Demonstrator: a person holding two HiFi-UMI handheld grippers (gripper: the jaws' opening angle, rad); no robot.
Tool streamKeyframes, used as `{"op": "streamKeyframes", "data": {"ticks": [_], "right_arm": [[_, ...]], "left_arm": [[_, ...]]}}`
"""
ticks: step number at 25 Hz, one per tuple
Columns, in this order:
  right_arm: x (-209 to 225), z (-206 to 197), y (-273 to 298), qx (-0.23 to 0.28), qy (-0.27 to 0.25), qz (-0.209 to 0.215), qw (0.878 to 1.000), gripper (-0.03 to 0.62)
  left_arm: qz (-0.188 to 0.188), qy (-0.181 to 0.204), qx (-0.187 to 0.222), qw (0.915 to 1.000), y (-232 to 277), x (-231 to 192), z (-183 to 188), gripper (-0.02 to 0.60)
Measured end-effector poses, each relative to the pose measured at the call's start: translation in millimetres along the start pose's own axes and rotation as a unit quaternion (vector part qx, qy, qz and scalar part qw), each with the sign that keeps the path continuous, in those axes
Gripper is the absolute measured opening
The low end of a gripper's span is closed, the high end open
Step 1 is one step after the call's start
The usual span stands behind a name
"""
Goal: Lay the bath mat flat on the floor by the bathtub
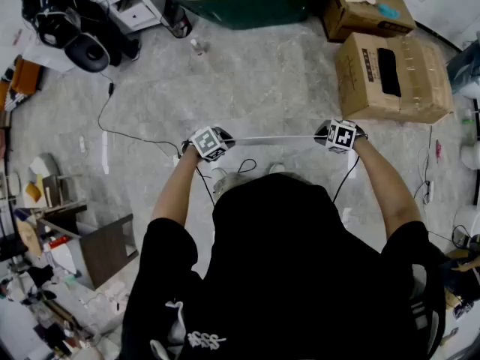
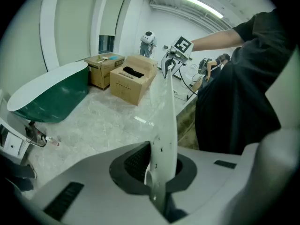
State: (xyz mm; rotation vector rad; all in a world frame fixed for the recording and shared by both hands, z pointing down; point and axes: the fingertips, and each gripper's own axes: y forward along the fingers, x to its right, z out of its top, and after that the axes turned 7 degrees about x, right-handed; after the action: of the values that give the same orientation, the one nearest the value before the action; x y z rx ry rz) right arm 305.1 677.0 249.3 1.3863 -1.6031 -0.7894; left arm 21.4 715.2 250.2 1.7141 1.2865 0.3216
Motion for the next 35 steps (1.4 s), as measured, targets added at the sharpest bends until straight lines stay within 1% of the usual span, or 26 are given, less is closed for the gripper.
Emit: {"op": "streamKeyframes", "data": {"ticks": [4,7,8,11,13,15,16,19,23,27,31,35], "right_arm": [[-3,-3,-9,0.018,-0.003,-0.002,1.000,0.029],[0,-13,-10,0.027,0.004,-0.002,1.000,0.029],[1,-18,-12,0.027,0.005,-0.004,1.000,0.029],[4,-25,-18,0.033,0.007,-0.011,0.999,0.029],[2,-20,-16,0.042,0.004,-0.012,0.999,0.029],[3,-12,-12,0.049,-0.009,-0.012,0.999,0.029],[6,-9,-11,0.052,-0.016,-0.011,0.998,0.029],[16,-12,-15,0.052,-0.017,-0.010,0.998,0.029],[37,-14,-17,0.038,-0.008,-0.008,0.999,0.029],[71,-1,-15,0.024,-0.007,-0.010,1.000,0.029],[108,11,-17,0.017,0.015,-0.014,1.000,0.029],[157,32,-20,0.010,0.008,-0.017,1.000,0.029]], "left_arm": [[0.004,0.001,0.003,1.0000,4,6,14,0.026],[0.014,0.026,0.019,0.9994,-3,12,41,0.026],[0.020,0.033,0.015,0.9991,-4,13,47,0.026],[0.038,0.043,-0.005,0.9983,0,8,49,0.026],[0.037,0.048,-0.005,0.9982,-3,6,48,0.026],[0.033,0.039,-0.015,0.9986,-10,3,36,0.026],[0.031,0.036,-0.015,0.9987,-13,2,36,0.026],[0.028,0.044,-0.001,0.9987,-13,-7,57,0.026],[0.021,0.044,-0.005,0.9988,-3,-33,60,0.026],[0.013,0.043,-0.012,0.9989,0,-75,52,0.026],[-0.005,0.036,0.000,0.9993,-3,-112,66,0.026],[-0.011,0.048,0.002,0.9988,-17,-167,81,0.026]]}}
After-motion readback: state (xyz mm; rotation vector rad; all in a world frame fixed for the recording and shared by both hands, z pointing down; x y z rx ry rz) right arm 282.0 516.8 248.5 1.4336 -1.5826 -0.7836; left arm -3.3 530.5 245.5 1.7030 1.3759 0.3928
